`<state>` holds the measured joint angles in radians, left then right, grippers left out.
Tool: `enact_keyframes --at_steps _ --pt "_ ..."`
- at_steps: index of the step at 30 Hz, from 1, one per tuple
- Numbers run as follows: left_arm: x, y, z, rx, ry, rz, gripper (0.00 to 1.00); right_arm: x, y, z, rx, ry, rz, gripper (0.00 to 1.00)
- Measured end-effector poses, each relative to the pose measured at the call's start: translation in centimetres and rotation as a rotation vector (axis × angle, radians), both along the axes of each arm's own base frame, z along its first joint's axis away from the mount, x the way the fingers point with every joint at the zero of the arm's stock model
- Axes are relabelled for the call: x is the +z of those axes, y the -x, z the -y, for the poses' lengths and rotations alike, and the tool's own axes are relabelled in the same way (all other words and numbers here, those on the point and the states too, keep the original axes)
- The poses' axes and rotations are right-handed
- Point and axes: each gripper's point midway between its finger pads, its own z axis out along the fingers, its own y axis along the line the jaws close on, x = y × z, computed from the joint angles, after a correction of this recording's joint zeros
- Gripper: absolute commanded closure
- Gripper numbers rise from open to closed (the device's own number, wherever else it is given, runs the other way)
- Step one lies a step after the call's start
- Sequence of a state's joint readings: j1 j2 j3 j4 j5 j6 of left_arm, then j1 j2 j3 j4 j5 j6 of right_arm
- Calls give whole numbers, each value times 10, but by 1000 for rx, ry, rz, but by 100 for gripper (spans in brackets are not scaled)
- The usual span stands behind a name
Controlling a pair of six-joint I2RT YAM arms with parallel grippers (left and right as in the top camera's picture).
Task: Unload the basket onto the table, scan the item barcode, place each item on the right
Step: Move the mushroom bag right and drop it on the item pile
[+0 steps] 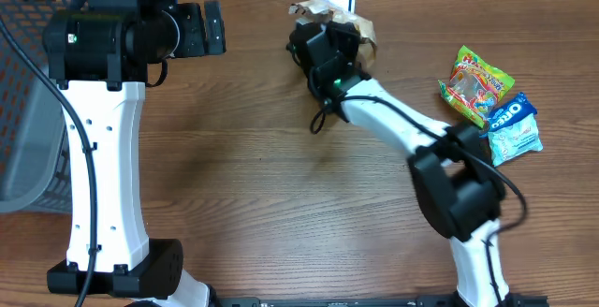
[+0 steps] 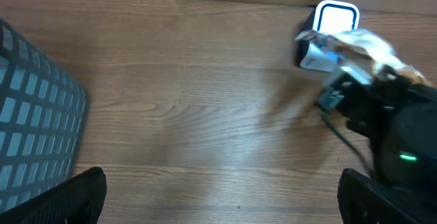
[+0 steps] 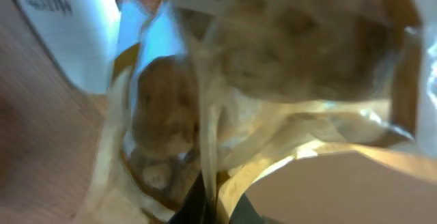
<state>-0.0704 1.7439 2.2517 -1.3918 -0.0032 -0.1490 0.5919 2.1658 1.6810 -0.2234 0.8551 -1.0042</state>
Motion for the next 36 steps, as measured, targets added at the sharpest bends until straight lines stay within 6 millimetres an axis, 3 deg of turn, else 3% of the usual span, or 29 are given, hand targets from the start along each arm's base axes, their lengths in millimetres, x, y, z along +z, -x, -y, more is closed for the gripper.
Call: enact_keyframes --at_steps 5,9,13,21,24,25,31,36 --pt "0 0 0 0 0 0 0 57 33 19 0 -281 -57 96" --pt "0 0 0 0 0 0 0 120 65 40 16 -598 -70 96" --pt "0 0 0 0 0 0 0 148 87 80 -46 -854 -108 96" --pt "0 0 0 0 0 0 0 118 109 180 -409 -1258 -253 96" --pt "0 0 0 0 0 0 0 115 112 228 -568 -1413 -211 96" --pt "0 0 0 0 0 0 0 113 113 253 -642 -1474 -178 96" --pt "0 0 0 0 0 0 0 85 118 317 -905 -1630 -114 96" --pt "0 0 0 0 0 0 0 31 120 342 -1121 -1685 -187 96"
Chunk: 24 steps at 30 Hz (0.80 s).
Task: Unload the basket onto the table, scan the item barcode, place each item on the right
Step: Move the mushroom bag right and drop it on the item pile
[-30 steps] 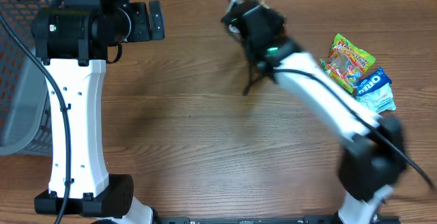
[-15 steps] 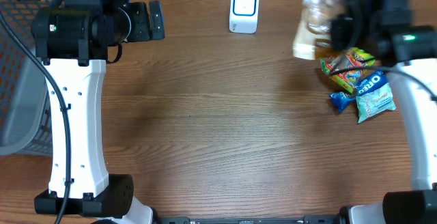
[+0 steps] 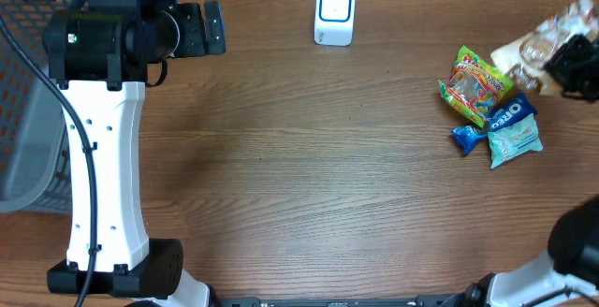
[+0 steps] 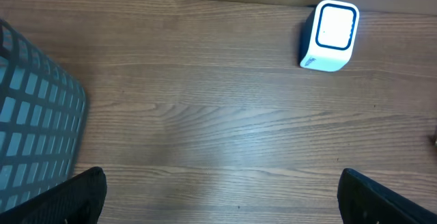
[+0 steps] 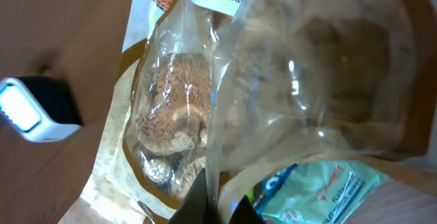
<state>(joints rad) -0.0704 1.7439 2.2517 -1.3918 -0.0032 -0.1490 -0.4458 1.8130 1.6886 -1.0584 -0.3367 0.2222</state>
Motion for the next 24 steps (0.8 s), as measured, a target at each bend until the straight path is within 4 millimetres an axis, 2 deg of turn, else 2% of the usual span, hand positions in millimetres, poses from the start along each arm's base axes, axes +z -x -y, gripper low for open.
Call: enact_keyframes --at_steps 4,7,9,12,17,19,22,24 --pt "0 0 0 0 0 0 0 -43 4 -2 -16 -73 -129 96" --pt "0 0 0 0 0 0 0 -66 8 -5 -18 -108 -198 76" --pt "0 0 0 0 0 0 0 -72 12 -8 -20 -125 -229 67" --pt "0 0 0 0 0 0 0 -73 18 -12 -25 -147 -255 64" --pt "0 0 0 0 0 0 0 -73 31 -23 -12 -203 -305 68" --pt "0 0 0 0 0 0 0 -71 33 -30 23 -226 -303 64" --pt "0 0 0 0 0 0 0 -60 35 -38 84 -242 -282 57" --pt "0 0 0 0 0 0 0 -44 35 -45 132 -230 -256 54"
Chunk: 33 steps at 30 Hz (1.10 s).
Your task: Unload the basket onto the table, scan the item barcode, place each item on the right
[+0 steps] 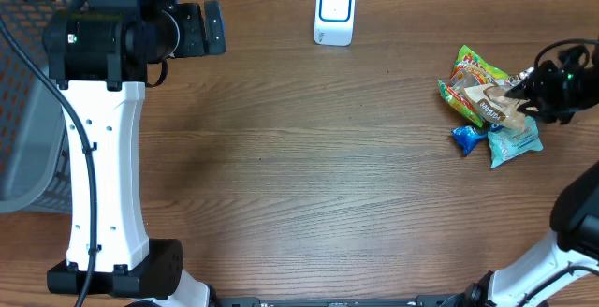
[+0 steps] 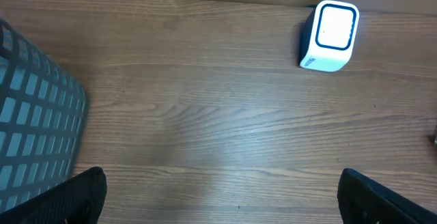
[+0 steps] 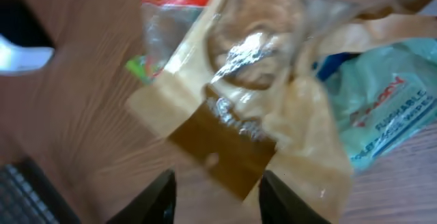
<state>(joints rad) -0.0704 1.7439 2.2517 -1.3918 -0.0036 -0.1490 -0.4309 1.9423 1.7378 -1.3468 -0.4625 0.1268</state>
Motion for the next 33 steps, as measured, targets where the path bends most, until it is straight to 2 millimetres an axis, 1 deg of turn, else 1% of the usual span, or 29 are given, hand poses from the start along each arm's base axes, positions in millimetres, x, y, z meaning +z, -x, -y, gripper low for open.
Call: enact_keyframes --at_steps 2,3,4,5,6,7,8,9,10,11,12,13,15,17,20,21,23,28,31,33 --pt "0 0 0 0 0 0 0 30 2 -12 69 25 63 51" --pt "0 0 0 0 0 0 0 48 3 -20 104 43 106 48" --pt "0 0 0 0 0 -1 0 70 5 -31 148 66 160 48" --pt "0 0 0 0 0 0 0 88 7 -40 179 86 206 47" --pt "0 0 0 0 0 -1 0 113 12 -53 222 109 274 44" --pt "0 0 0 0 0 0 0 141 19 -68 264 134 353 38" --pt "0 0 0 0 0 -1 0 157 26 -78 292 151 403 29" --pt "0 0 0 0 0 0 0 175 35 -89 320 166 457 0" --pt "0 0 0 0 0 0 0 191 46 -98 341 178 503 0" --pt "0 0 0 0 0 0 0 209 61 -109 363 192 558 0" --pt "0 0 0 0 0 -1 0 218 69 -113 378 205 589 0" --pt "0 0 0 0 0 0 0 230 82 -119 387 214 627 0" --pt "0 0 0 0 0 -1 0 245 103 -127 402 228 675 0" --pt "0 0 0 0 0 0 0 255 123 -132 408 236 708 0" --pt "0 0 0 0 0 0 0 262 151 -137 409 245 728 0" --pt "0 0 0 0 0 0 0 263 156 -138 409 246 730 0" --pt "0 0 0 0 0 0 0 267 171 -140 409 251 744 0" --pt "0 0 0 0 0 0 0 274 189 -142 404 278 784 0" --pt "0 0 0 0 0 0 0 274 191 -137 390 310 781 0" --pt "0 0 0 0 0 0 0 275 187 -132 378 339 784 0"
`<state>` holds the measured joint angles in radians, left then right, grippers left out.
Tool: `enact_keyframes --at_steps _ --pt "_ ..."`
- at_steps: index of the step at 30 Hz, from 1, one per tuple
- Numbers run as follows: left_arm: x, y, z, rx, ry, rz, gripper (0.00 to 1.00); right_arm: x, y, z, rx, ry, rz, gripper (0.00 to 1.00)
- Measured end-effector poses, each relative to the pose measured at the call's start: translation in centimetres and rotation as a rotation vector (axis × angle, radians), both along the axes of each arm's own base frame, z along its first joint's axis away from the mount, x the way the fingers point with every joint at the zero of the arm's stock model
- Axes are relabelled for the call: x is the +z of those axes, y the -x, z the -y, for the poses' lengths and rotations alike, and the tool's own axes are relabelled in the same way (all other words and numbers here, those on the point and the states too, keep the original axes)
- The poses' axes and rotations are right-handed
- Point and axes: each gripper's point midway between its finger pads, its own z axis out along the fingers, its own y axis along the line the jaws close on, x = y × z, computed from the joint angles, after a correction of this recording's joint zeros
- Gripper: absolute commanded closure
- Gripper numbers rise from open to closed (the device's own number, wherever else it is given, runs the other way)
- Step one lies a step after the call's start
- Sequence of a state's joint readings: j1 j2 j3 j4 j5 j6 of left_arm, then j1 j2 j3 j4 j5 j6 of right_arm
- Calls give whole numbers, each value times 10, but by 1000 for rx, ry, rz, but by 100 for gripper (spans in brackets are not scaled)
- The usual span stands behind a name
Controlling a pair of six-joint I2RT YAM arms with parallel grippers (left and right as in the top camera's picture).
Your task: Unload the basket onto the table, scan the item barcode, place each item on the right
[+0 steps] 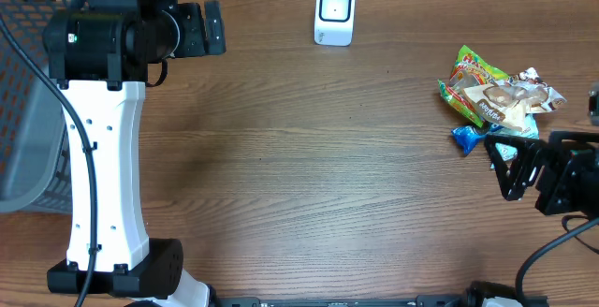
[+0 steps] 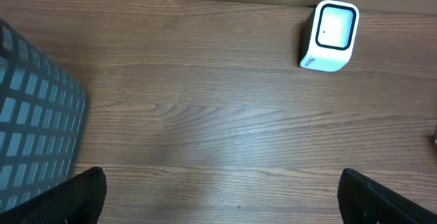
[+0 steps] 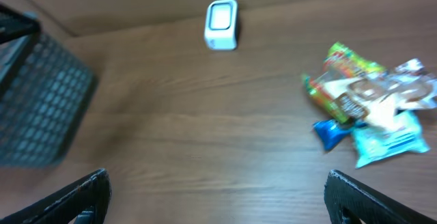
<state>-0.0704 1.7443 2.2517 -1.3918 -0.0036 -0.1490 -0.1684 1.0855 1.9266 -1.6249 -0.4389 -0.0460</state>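
The white scanner (image 1: 335, 12) with a blue-rimmed face stands at the table's far edge; it also shows as the scanner (image 2: 330, 36) and the scanner (image 3: 221, 24). The brown-and-clear mushroom bag (image 1: 513, 97) lies on top of the snack packets at the right, seen too as the bag (image 3: 372, 94). My right gripper (image 1: 501, 169) hangs open and empty near the front right, below the packets; its fingers frame bare wood (image 3: 218, 203). My left gripper (image 1: 213, 28) is open and empty at the far left, well left of the scanner (image 2: 222, 200).
A grey mesh basket (image 1: 28, 92) stands at the left edge, also seen as the basket (image 2: 34, 128). A colourful candy bag (image 1: 468, 80) and a blue Oreo packet (image 1: 510, 138) lie under and beside the mushroom bag.
My right gripper was open right over the mushroom bag on the packets. It now sits farther back toward the front right, and the bag lies free on the pile. The left arm has not moved.
My right gripper held the mushroom bag in front of the scanner. Then it held the bag at the far right, above the snack packets. Then it was open over the bag on the pile, and now it is clear of it.
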Motion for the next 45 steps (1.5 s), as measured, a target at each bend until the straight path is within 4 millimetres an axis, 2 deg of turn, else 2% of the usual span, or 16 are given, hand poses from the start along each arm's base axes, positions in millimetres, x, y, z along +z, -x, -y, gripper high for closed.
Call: enact_keyframes --at_steps 5,10,15,18,19,21,22,24,26,30,34,39,45 --pt "0 0 0 0 0 0 0 19 -25 10 -26 45 123 0" --pt "0 0 0 0 0 0 0 35 -47 3 19 64 309 0" --pt "0 0 0 0 0 0 0 36 -41 -10 67 84 572 0" --pt "0 0 0 -1 1 -1 0 24 -29 -13 74 96 712 0" --pt "0 0 0 -1 1 0 0 18 -26 -13 70 103 762 0" --pt "0 0 0 0 0 -1 0 -10 -25 -11 44 88 788 0" --pt "0 0 0 0 0 -1 0 -42 -28 -7 12 67 750 0" --pt "0 0 0 0 0 0 0 -71 -36 -1 -37 46 742 0" --pt "-1 0 0 0 0 -3 0 -114 -42 3 -82 30 707 0" --pt "-1 0 0 0 0 -3 0 -166 -50 13 -157 26 709 0" --pt "-1 0 0 0 0 -3 0 -202 -55 24 -227 35 719 0" --pt "-1 0 0 0 0 -3 0 -246 -55 33 -274 59 640 0" --pt "-1 0 0 0 0 -3 0 -245 -51 39 -309 71 650 0"
